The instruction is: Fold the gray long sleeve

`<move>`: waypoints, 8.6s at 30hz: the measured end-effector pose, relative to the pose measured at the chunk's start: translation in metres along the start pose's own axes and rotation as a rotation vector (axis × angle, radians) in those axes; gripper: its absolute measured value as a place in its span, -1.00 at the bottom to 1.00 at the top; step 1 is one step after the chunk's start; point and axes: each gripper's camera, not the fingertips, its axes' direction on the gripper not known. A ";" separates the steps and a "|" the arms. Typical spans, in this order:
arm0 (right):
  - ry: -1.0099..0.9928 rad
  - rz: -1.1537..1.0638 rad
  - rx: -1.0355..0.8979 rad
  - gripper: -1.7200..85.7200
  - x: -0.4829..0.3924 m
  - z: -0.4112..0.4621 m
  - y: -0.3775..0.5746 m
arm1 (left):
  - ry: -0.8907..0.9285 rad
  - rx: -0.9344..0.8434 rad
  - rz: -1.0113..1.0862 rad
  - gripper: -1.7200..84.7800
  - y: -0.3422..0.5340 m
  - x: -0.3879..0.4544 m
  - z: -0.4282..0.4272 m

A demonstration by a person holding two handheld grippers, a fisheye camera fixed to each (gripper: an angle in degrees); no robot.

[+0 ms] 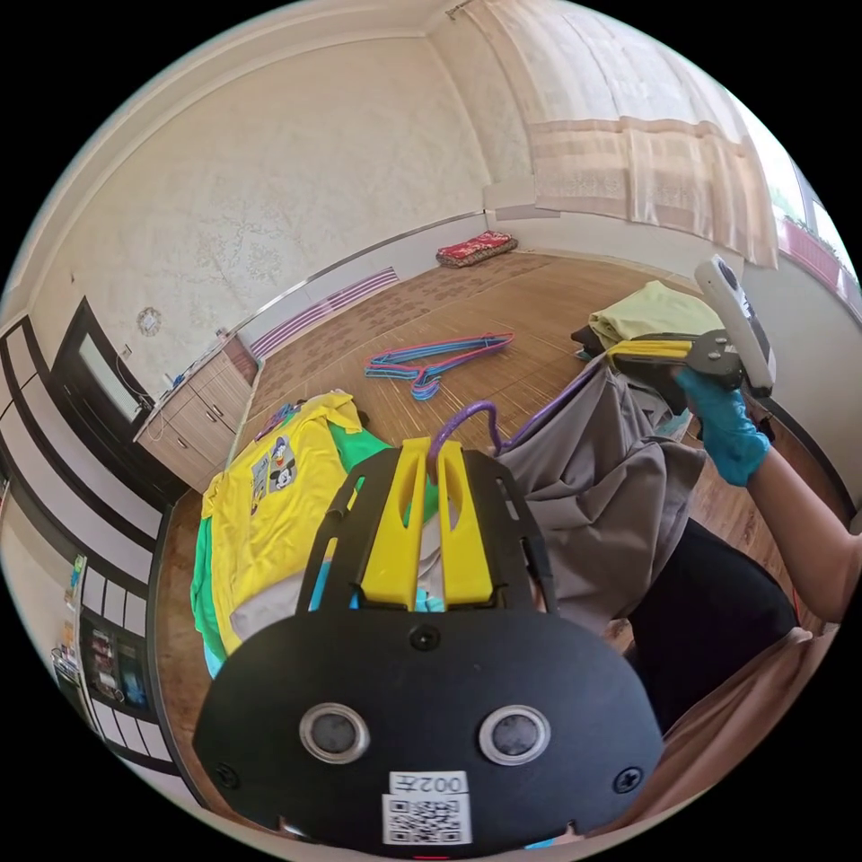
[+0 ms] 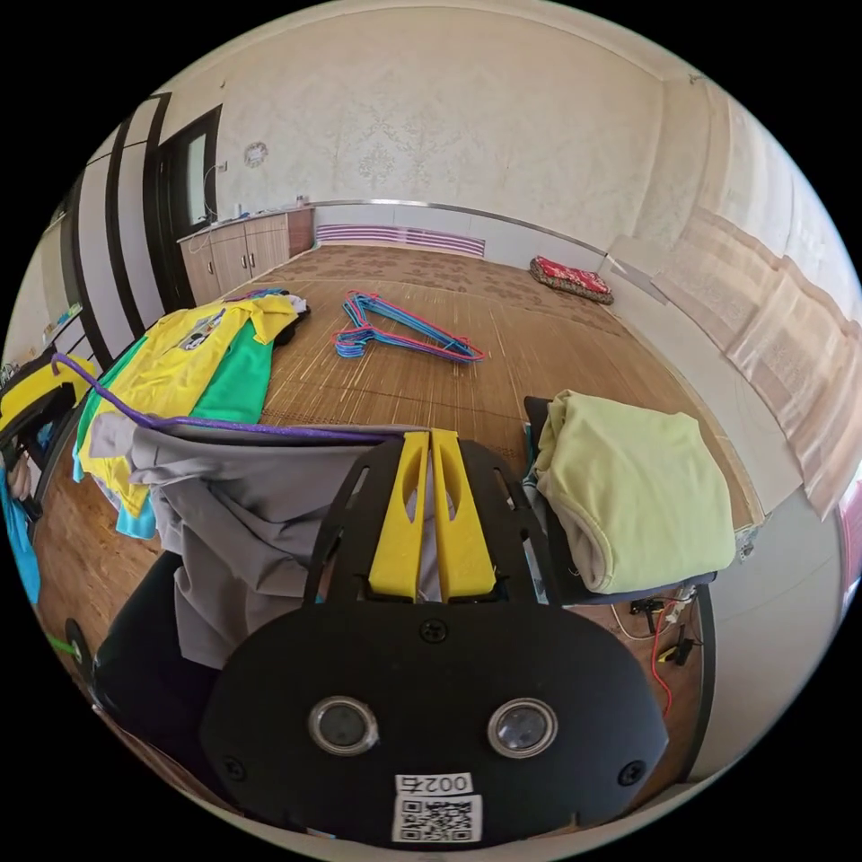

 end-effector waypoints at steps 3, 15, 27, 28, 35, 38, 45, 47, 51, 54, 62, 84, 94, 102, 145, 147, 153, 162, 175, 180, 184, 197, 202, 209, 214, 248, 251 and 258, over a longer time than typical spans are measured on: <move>-0.009 -0.006 -0.025 -0.98 0.009 0.009 -0.011 | -0.021 0.010 -0.003 -0.98 0.003 0.004 -0.001; 0.042 -0.024 -0.124 -0.98 0.041 0.049 -0.043 | -0.047 0.022 0.004 -0.98 0.007 0.004 -0.001; -0.248 0.013 0.001 -0.98 0.091 0.030 -0.005 | 0.023 0.022 -0.110 -0.98 0.008 -0.038 -0.003; -0.261 0.012 0.005 -0.98 0.094 0.028 -0.002 | 0.024 0.023 -0.116 -0.98 0.008 -0.039 -0.003; -0.429 0.048 0.059 -0.91 0.128 0.004 0.038 | 0.015 0.028 -0.173 -0.98 0.009 -0.051 -0.010; -0.454 0.070 0.071 -0.84 0.138 -0.004 0.053 | 0.008 0.030 -0.183 -0.98 0.011 -0.054 -0.014; -0.560 0.107 0.142 -0.81 0.155 -0.025 0.086 | -0.004 0.047 -0.238 -0.98 0.019 -0.063 -0.023; -0.574 0.096 0.150 -0.80 0.158 -0.029 0.092 | 0.003 0.051 -0.250 -0.98 0.021 -0.066 -0.026; -0.599 0.083 0.155 -0.81 0.159 -0.038 0.104 | 0.010 0.057 -0.269 -0.98 0.026 -0.070 -0.030; -0.638 0.061 0.166 -0.81 0.154 -0.048 0.109 | 0.017 0.061 -0.267 -0.98 0.028 -0.069 -0.033; -0.597 -0.038 0.185 -0.79 0.117 -0.072 0.119 | 0.022 0.082 -0.257 -0.98 0.032 -0.066 -0.045; -0.505 -0.010 0.469 -0.84 0.098 -0.170 0.129 | 0.022 0.196 -0.292 -0.98 0.052 -0.079 -0.090; -0.506 -0.026 0.568 -0.85 0.090 -0.215 0.133 | -0.006 0.239 -0.257 -0.95 0.049 -0.080 -0.115; -0.462 -0.058 0.569 -0.85 0.082 -0.253 0.122 | -0.034 0.270 -0.219 -0.96 0.041 -0.079 -0.130; -0.203 -0.131 0.665 -0.92 0.087 -0.266 0.023 | 0.268 0.164 -0.125 -0.99 -0.029 -0.054 0.004; -0.201 -0.129 0.606 -0.91 0.087 -0.239 0.013 | 0.283 0.115 -0.118 -0.99 -0.028 -0.047 0.030; -0.274 -0.154 0.457 -0.87 0.081 -0.163 -0.009 | 0.232 0.076 -0.112 -0.97 -0.036 -0.046 0.067; -0.354 -0.051 0.189 -0.82 0.065 -0.044 -0.019 | 0.208 0.022 -0.153 -0.97 -0.067 -0.063 0.108; -0.299 -0.084 0.117 -0.97 0.048 0.021 -0.095 | 0.205 -0.035 -0.201 -0.97 -0.124 -0.096 0.187; -0.223 -0.166 0.128 -0.98 0.042 0.046 -0.168 | 0.211 -0.076 -0.188 -0.98 -0.165 -0.115 0.239; -0.105 -0.275 0.126 -0.98 0.030 0.075 -0.226 | 0.199 -0.108 -0.165 -0.98 -0.195 -0.125 0.281; 0.248 -0.666 -0.008 -0.98 -0.021 0.244 -0.386 | 0.176 -0.222 -0.095 -0.98 -0.290 -0.153 0.435; 0.265 -0.736 -0.035 -0.97 -0.025 0.287 -0.404 | 0.184 -0.240 -0.089 -0.98 -0.302 -0.153 0.464; 0.209 -0.775 -0.046 -0.90 -0.028 0.315 -0.414 | 0.179 -0.280 -0.078 -0.97 -0.302 -0.153 0.484; 0.163 -0.735 -0.052 -0.84 -0.024 0.310 -0.418 | 0.192 -0.269 -0.077 -0.98 -0.299 -0.156 0.479; -0.362 -0.271 -0.203 -0.66 0.072 0.061 -0.115 | 0.309 -0.387 -0.175 -0.66 -0.023 -0.131 0.249; -0.321 -0.255 -0.256 -0.69 0.067 0.076 -0.094 | 0.278 -0.397 -0.222 -0.69 -0.006 -0.125 0.250; -0.310 -0.255 -0.259 -0.94 0.055 0.065 -0.059 | 0.168 -0.381 -0.228 -0.85 0.017 -0.111 0.227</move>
